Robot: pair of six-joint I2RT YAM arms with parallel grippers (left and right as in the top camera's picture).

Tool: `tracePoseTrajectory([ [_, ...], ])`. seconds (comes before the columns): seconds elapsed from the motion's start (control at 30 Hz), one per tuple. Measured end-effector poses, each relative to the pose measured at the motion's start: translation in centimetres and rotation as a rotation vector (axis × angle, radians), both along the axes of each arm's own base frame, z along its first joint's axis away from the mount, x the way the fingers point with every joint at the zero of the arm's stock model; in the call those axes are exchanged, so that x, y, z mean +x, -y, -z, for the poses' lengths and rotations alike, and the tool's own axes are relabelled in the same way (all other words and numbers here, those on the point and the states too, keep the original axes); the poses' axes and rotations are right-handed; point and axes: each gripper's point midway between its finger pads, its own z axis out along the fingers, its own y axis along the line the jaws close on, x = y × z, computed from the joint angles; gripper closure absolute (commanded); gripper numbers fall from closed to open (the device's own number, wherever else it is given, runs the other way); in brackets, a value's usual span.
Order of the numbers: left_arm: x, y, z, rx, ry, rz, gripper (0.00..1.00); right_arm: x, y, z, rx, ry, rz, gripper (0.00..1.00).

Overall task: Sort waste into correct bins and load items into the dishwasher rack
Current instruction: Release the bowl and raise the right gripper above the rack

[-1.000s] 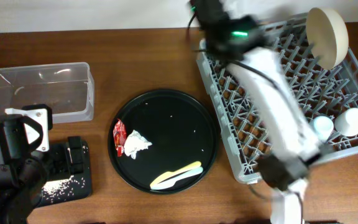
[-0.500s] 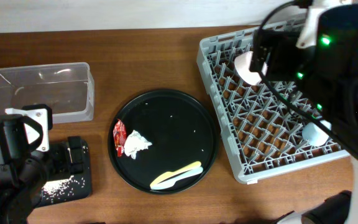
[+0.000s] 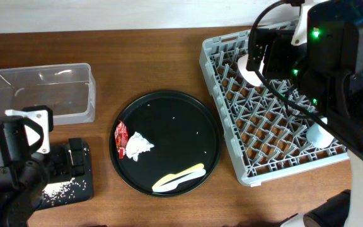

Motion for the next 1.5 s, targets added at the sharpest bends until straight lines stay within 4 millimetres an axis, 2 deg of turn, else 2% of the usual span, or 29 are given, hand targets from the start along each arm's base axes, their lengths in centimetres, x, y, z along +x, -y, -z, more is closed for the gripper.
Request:
tracePoseTrajectory([
  [0.27,0.0,-0.3,0.0,0.015,0.0,-0.005,0.01,0.0,0.0,0.0,0.0,0.0,0.0,0.02],
  [0.37,1.3,0.2,-0.9,-0.01,0.064,0.007,0.01,0.0,0.0,0.0,0.0,0.0,0.0,0.02],
  [0.4,1.7,0.5,-1.3,-0.026,0.088,0.02,0.01,0.0,0.0,0.0,0.001,0.0,0.0,0.02],
  [0.57,5.6,3.8,-5.7,-0.157,0.329,0.168,0.01,0.0,0.0,0.0,0.0,0.0,0.0,0.02],
  [0.63,6.3,5.0,-6.6,-0.206,0.372,0.225,0.01,0.0,0.0,0.0,0.001,0.0,0.0,0.02],
  [0.67,6.4,5.3,-6.5,-0.219,0.365,0.234,0.01,0.0,0.0,0.0,0.001,0.0,0.0,0.02],
  [0.73,6.6,6.0,-4.9,-0.262,0.28,0.25,0.01,0.0,0.0,0.0,0.0,0.0,0.0,0.02],
  [0.83,8.0,7.0,-0.3,-0.308,0.053,0.253,0.01,0.0,0.0,0.0,0.0,0.0,0.0,0.02],
  [0.93,10.1,8.5,5.6,-0.321,-0.217,0.264,0.01,0.0,0.0,0.0,0.001,0.0,0.0,0.02],
  [1.03,12.0,9.6,9.9,-0.317,-0.368,0.271,0.01,0.0,0.0,0.0,0.001,0.0,0.0,0.02],
  [1.07,12.6,9.8,10.7,-0.314,-0.382,0.275,0.01,0.0,0.0,0.0,0.001,0.001,0.0,0.02],
  [1.17,13.1,9.9,10.6,-0.308,-0.36,0.279,0.01,0.0,0.0,0.0,0.001,0.0,0.0,0.02],
  [1.3,11.9,9.1,11.3,-0.262,-0.408,0.258,0.01,0.0,0.0,0.0,0.001,0.0,0.0,0.02],
  [1.4,11.1,8.8,13.6,-0.234,-0.473,0.245,0.01,0.0,0.0,0.0,0.0,0.0,0.0,0.02],
  [1.5,10.9,8.6,14.5,-0.224,-0.49,0.24,0.01,0.1,-0.1,-0.2,0.006,0.007,-0.003,0.02],
])
